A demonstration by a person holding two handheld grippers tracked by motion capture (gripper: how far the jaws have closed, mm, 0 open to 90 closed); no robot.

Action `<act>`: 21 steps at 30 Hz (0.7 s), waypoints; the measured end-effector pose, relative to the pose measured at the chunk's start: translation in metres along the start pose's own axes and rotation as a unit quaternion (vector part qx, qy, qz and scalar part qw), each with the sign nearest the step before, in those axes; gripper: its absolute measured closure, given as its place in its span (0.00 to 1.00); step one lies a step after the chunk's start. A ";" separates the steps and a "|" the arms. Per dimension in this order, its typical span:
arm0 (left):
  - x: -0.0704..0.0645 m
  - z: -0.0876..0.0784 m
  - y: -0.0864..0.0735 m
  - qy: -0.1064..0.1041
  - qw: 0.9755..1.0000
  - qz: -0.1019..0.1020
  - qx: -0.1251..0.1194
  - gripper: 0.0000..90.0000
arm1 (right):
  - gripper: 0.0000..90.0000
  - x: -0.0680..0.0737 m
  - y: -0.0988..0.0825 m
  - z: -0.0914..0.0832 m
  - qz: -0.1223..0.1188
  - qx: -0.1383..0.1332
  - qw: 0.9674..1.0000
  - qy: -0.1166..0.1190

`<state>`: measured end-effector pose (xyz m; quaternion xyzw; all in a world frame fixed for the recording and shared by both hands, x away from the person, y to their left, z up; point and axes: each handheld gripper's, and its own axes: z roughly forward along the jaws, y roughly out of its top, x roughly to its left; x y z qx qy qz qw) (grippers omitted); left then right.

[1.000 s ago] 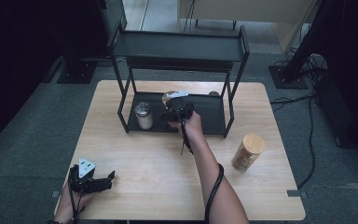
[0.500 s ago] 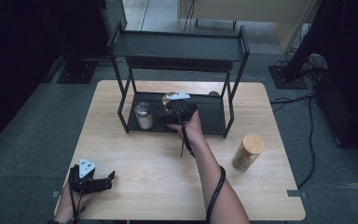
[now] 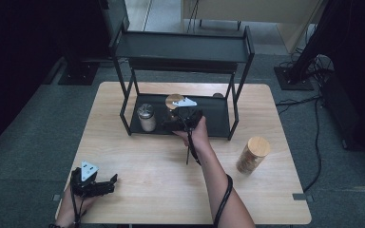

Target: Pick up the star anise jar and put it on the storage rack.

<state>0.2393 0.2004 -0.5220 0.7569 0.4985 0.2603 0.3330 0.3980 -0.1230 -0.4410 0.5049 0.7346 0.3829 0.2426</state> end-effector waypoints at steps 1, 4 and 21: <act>0.000 0.000 0.000 0.000 1.000 0.000 0.001 0.01 | 0.01 -0.001 -0.002 0.000 0.000 -0.002 1.000 0.001; 0.000 0.000 0.000 0.001 1.000 0.001 0.001 0.01 | 0.01 -0.002 -0.008 -0.001 0.004 0.000 1.000 -0.004; -0.001 0.001 0.000 0.004 1.000 0.005 0.003 0.01 | 0.01 -0.008 -0.038 -0.004 0.029 0.006 1.000 -0.004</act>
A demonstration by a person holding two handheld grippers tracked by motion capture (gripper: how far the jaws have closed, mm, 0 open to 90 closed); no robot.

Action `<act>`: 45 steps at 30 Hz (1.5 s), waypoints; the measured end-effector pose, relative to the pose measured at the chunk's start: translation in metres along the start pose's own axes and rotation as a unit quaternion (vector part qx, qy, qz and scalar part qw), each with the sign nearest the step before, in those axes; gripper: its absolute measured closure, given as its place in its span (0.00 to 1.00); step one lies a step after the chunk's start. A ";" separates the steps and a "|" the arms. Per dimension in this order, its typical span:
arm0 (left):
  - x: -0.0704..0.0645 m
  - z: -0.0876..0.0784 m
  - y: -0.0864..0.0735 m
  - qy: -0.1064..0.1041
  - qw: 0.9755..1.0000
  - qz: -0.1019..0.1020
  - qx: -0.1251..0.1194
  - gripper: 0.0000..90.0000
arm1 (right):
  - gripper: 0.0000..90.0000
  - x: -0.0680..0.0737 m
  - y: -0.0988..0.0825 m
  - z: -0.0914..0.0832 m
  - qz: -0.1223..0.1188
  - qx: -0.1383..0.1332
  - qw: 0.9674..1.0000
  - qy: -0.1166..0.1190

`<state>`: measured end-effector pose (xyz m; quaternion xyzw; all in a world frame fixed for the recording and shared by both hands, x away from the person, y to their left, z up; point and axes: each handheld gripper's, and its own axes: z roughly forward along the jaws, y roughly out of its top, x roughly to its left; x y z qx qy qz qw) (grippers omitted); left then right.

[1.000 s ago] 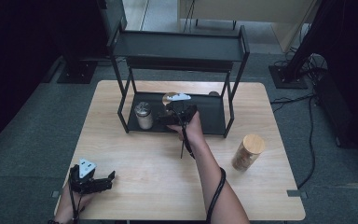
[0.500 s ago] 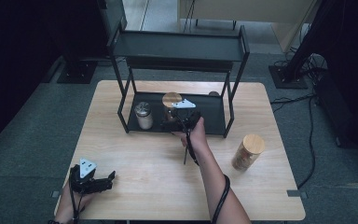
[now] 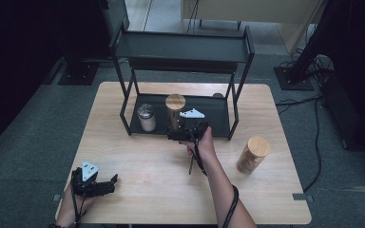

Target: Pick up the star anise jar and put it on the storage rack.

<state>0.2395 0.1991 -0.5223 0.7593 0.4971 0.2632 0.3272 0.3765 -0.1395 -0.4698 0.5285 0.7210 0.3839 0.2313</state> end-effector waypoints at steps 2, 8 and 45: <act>0.000 0.000 0.000 0.000 1.000 -0.001 0.000 0.01 | 0.01 0.001 -0.003 0.000 0.002 -0.001 1.000 0.002; 0.000 0.000 0.000 0.000 1.000 0.000 0.000 0.01 | 0.01 0.004 -0.013 0.000 -0.011 0.005 1.000 0.000; 0.000 0.000 0.000 0.002 1.000 0.005 0.003 0.01 | 0.01 0.008 -0.072 -0.009 -0.013 0.023 1.000 0.008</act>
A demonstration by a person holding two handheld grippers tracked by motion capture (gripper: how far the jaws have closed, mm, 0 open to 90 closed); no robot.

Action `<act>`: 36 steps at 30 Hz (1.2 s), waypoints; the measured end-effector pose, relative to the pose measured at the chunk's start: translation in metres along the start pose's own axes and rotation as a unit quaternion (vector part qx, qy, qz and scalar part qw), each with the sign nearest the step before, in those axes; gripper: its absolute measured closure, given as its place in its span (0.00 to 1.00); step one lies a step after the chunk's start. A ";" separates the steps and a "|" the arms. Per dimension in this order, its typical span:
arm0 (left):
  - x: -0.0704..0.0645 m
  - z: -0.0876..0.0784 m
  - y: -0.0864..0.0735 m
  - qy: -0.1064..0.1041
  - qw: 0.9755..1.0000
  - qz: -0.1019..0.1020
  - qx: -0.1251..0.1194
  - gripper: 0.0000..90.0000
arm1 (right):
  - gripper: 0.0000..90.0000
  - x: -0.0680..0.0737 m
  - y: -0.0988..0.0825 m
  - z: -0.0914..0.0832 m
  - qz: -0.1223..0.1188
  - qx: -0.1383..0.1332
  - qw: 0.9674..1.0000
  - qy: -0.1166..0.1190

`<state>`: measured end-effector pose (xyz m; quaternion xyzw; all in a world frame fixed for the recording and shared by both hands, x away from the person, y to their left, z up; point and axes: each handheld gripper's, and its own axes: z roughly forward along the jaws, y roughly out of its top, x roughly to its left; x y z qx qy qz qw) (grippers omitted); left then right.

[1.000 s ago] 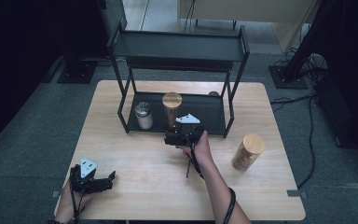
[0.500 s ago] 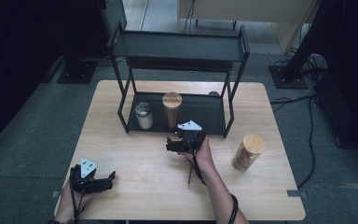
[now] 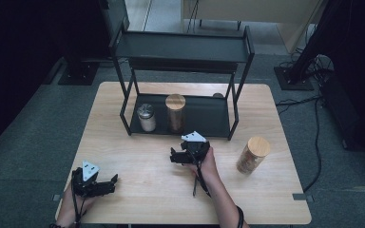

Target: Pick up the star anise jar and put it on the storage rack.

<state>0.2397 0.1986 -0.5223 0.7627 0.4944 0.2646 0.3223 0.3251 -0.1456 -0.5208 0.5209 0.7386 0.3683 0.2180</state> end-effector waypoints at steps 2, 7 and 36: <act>0.000 0.000 0.000 0.000 1.000 0.000 0.000 0.01 | 0.01 -0.001 -0.003 0.000 0.002 0.001 1.000 -0.002; 0.000 0.000 0.000 0.001 1.000 0.001 0.000 0.01 | 0.01 -0.001 -0.007 -0.003 0.004 0.000 1.000 -0.002; -0.001 0.001 0.000 0.001 1.000 0.004 0.003 0.01 | 0.01 -0.003 -0.028 -0.027 0.003 -0.010 1.000 -0.011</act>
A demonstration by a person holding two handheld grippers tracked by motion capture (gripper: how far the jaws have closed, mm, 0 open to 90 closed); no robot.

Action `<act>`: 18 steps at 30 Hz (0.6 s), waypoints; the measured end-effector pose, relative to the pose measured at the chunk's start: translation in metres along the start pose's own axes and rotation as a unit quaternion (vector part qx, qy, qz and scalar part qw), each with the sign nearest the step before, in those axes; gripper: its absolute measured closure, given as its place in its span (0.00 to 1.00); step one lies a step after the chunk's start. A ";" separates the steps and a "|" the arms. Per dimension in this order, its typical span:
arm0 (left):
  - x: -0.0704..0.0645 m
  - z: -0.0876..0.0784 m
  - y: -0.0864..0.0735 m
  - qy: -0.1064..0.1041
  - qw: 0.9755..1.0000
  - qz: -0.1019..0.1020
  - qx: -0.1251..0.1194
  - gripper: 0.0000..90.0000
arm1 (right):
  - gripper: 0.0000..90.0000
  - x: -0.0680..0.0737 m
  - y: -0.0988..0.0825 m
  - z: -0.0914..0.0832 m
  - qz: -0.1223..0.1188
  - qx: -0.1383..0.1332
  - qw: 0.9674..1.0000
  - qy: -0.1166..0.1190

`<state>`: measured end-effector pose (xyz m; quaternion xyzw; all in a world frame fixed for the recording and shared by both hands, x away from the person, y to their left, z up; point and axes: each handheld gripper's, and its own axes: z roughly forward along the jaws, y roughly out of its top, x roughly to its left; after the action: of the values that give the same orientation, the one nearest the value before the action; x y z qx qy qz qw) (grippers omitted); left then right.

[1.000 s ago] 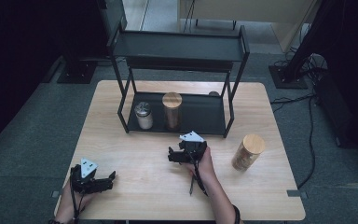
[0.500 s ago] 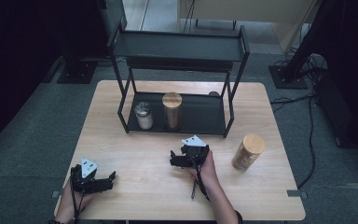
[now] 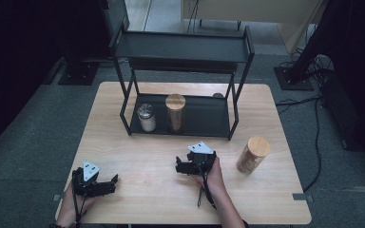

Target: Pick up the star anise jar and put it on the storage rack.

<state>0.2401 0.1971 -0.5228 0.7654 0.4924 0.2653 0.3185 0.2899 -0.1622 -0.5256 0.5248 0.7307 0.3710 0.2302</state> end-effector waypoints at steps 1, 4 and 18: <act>0.000 0.000 0.000 0.000 1.000 0.000 0.000 0.01 | 0.01 0.000 -0.001 -0.001 0.001 0.000 1.000 0.000; 0.000 0.000 0.000 0.000 1.000 -0.003 -0.001 0.01 | 0.01 -0.001 -0.003 -0.004 0.002 -0.001 1.000 0.000; 0.002 0.000 0.000 0.001 1.000 -0.007 0.001 0.01 | 0.01 -0.008 -0.017 -0.022 -0.001 -0.005 1.000 -0.005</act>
<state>0.2408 0.1985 -0.5228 0.7619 0.4985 0.2629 0.3194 0.2665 -0.1790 -0.5259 0.5243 0.7284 0.3721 0.2368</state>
